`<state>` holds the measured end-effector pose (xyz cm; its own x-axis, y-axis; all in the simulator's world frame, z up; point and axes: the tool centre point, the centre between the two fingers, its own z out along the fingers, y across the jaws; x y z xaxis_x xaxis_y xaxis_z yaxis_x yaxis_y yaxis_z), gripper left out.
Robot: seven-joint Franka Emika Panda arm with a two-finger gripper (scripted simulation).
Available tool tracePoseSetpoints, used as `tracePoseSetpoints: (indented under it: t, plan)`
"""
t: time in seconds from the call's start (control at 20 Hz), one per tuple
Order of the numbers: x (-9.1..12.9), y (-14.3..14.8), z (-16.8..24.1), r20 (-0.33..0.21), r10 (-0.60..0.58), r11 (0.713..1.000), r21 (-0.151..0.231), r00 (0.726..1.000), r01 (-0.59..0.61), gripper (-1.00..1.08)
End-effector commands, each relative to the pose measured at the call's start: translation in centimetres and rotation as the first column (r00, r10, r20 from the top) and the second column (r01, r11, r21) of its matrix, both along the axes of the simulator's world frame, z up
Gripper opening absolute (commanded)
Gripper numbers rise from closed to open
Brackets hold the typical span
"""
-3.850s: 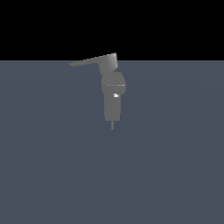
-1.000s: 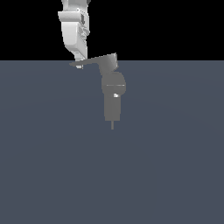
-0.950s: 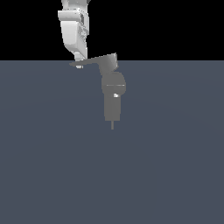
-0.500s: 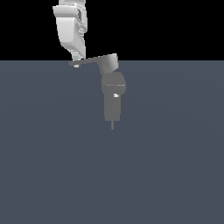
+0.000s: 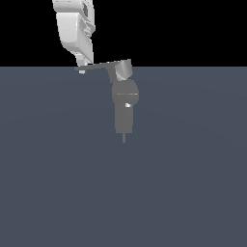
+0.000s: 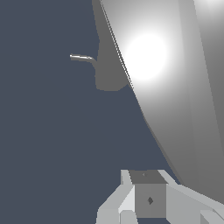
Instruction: Turn on the faucet by rotating a designated handle.
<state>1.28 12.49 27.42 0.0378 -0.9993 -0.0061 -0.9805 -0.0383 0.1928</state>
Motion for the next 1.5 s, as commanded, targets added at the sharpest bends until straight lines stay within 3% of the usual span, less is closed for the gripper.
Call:
tracePoseSetpoints:
  t: [0.0, 0.6, 1.45]
  plan:
    - [-0.9, -0.1, 0.2, -0.004, -0.001, 1.0, -0.002, 1.0, 0.001, -1.0]
    - [-4.2, -0.1, 0.9, -0.003, -0.001, 1.0, -0.002, 1.0, 0.001, -1.0]
    - [-8.0, -4.3, 1.5, -0.005, -0.004, 1.0, -0.004, 1.0, 0.004, -1.0]
